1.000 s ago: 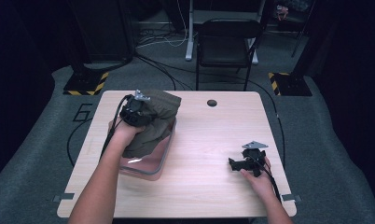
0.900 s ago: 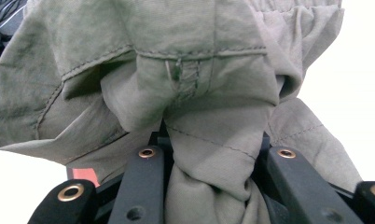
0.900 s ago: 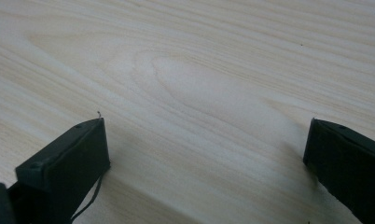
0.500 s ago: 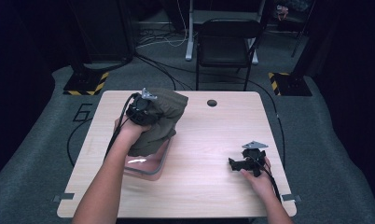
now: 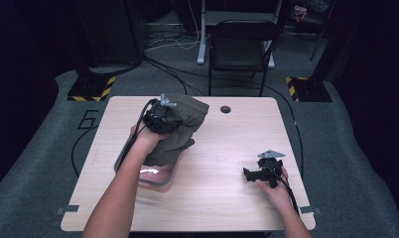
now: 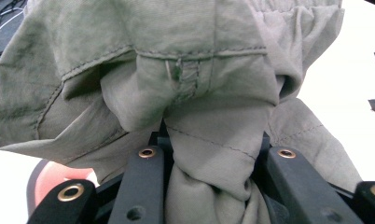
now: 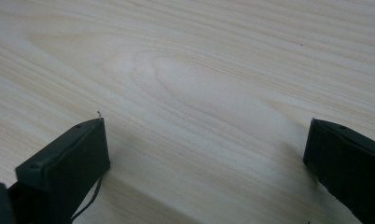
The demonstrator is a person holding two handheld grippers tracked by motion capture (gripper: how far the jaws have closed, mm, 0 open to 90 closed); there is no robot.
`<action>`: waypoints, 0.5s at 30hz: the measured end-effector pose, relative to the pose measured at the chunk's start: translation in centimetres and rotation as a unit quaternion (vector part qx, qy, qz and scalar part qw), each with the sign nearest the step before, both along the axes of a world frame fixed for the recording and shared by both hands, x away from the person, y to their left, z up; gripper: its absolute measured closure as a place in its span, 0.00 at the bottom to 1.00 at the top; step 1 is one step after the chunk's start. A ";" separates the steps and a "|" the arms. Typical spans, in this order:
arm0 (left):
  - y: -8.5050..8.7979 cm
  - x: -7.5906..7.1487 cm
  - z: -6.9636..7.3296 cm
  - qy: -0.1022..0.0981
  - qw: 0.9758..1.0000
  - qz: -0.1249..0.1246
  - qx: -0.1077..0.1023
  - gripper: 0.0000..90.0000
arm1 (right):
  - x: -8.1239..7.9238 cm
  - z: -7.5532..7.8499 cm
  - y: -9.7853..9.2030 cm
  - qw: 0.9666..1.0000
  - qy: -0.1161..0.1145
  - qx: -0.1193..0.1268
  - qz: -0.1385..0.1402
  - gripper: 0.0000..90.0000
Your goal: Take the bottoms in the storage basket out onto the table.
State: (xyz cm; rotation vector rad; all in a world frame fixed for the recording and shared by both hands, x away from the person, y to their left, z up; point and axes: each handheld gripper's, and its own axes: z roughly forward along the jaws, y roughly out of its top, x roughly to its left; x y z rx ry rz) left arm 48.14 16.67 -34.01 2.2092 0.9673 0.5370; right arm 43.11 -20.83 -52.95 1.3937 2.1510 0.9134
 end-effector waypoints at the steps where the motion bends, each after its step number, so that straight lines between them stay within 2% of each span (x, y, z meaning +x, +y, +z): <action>1: -0.1 0.0 0.0 0.001 1.000 -0.003 0.001 0.76 | 0.0 0.0 0.0 1.000 0.000 0.000 0.000 0.00; 3: -0.5 0.0 -0.1 -0.001 1.000 -0.003 -0.004 0.76 | 0.0 0.0 0.0 1.000 0.000 0.000 0.000 0.00; 15: -2.3 0.0 0.1 -0.002 1.000 -0.023 0.002 0.76 | 0.0 0.0 0.0 1.000 0.000 0.000 0.000 0.00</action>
